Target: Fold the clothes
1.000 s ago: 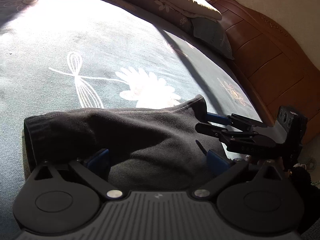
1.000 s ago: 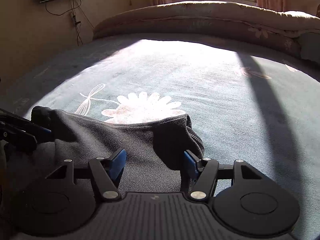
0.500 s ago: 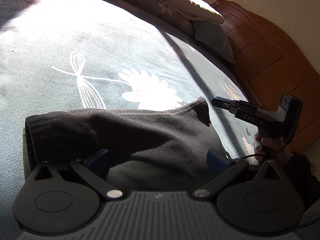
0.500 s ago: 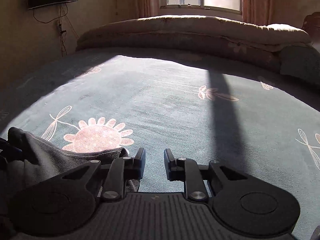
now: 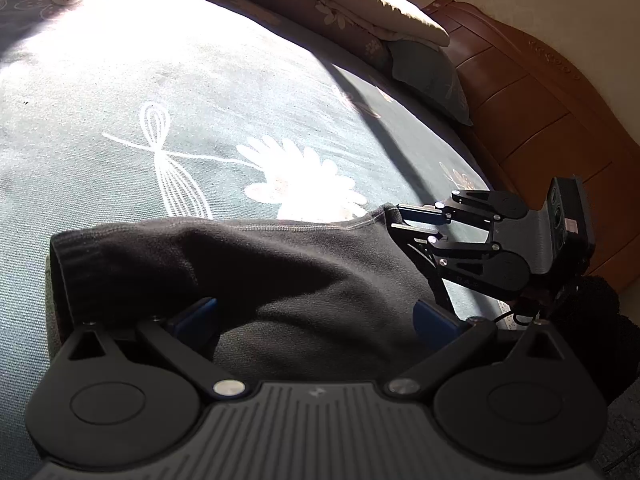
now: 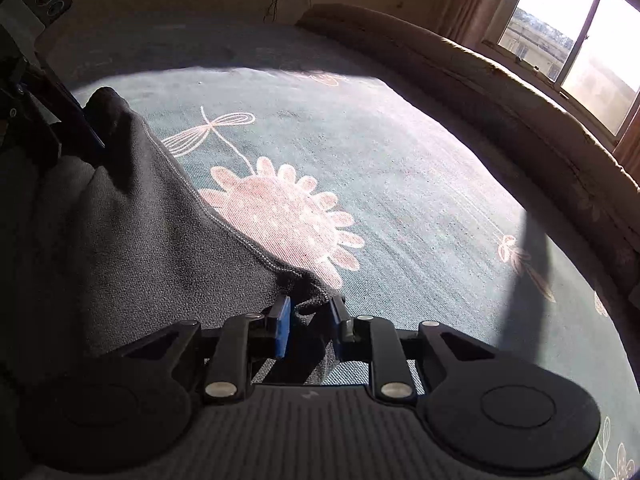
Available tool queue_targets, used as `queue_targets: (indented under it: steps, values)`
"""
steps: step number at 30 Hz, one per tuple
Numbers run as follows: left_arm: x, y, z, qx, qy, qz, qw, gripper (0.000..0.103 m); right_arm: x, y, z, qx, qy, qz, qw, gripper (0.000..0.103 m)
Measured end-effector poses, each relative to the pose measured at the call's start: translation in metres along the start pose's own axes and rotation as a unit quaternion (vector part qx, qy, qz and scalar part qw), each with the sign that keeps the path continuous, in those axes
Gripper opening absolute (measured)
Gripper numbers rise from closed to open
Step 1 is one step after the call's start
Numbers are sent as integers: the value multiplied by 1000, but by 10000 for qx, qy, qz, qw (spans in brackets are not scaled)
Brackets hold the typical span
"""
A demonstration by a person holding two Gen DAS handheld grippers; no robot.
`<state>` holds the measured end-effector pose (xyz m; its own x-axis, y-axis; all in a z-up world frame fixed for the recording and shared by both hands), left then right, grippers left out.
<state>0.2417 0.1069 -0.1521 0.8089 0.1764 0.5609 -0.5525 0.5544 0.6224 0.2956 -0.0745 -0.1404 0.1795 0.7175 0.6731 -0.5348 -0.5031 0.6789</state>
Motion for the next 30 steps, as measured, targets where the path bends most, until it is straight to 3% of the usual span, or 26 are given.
queue_targets:
  steps: [5,8,12,16,21,24,27,30]
  values:
    - [0,1,0,-18,-7,18,10000,102,8,3,13,21,-324,93,9994,25]
    - [1,1,0,-26,-3,13,10000,102,1,-12,23,-276,-444,-32,9986,25]
    - [1,1,0,-26,3,9,10000,102,-9,-27,50,-560,-1267,-75,9903,24]
    - [0,1,1,-19,-31,36,10000,102,-1,15,57,-444,-1943,328,9794,24]
    - [0,1,0,-37,-43,63,10000,102,-5,38,22,423,-2567,192,9654,24]
    - [1,1,0,-44,-39,67,10000,102,-19,8,13,243,-2617,-119,9648,21]
    - [3,1,0,-33,30,59,10000,102,-16,-4,30,114,-2982,92,9544,17]
    - [6,9,3,159,43,127,9998,102,-11,-5,41,-66,-3161,66,9487,23]
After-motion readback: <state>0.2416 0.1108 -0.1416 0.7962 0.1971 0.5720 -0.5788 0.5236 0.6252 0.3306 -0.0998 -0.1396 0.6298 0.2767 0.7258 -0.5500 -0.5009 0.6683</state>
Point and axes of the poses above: each gripper's, at about its wrist camera, not at the fingertips, and y roughly against the way its jaws point, z to its right, x to its top, the point moved 8 cm from there along -y, roughly the way its jaws point, and after that the axes turned 1 degree about z, right-handed, at the moved point
